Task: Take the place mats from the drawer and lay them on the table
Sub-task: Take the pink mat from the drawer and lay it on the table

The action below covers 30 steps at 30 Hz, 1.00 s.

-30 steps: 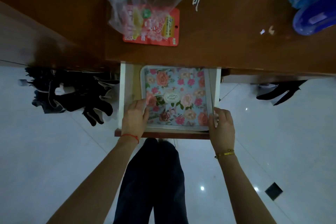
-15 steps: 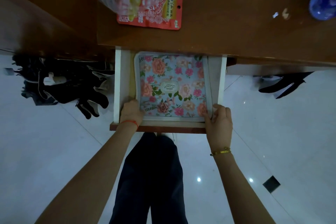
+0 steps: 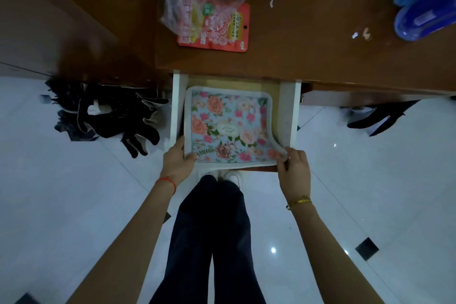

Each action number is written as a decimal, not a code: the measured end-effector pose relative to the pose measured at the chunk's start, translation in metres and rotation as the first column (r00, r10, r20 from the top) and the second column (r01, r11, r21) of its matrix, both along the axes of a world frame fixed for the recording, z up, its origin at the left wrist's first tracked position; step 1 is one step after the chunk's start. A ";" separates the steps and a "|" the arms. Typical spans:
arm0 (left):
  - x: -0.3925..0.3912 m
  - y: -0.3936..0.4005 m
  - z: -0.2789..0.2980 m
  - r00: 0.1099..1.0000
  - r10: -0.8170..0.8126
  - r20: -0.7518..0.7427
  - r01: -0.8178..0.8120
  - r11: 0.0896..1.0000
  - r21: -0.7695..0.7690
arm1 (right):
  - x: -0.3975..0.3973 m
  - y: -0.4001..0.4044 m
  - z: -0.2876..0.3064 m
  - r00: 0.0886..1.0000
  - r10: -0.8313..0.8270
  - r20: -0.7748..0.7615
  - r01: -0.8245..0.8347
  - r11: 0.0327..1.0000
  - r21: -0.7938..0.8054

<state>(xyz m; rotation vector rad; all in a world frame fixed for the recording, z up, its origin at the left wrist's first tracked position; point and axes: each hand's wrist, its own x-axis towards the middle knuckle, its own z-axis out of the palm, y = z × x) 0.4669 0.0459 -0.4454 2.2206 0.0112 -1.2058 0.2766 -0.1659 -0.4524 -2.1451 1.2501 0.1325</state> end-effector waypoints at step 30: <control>-0.075 0.071 0.050 0.993 0.084 -0.088 -0.084 0.996 0.005 | -0.069 0.043 0.038 0.957 -0.288 0.027 0.240 0.842 0.482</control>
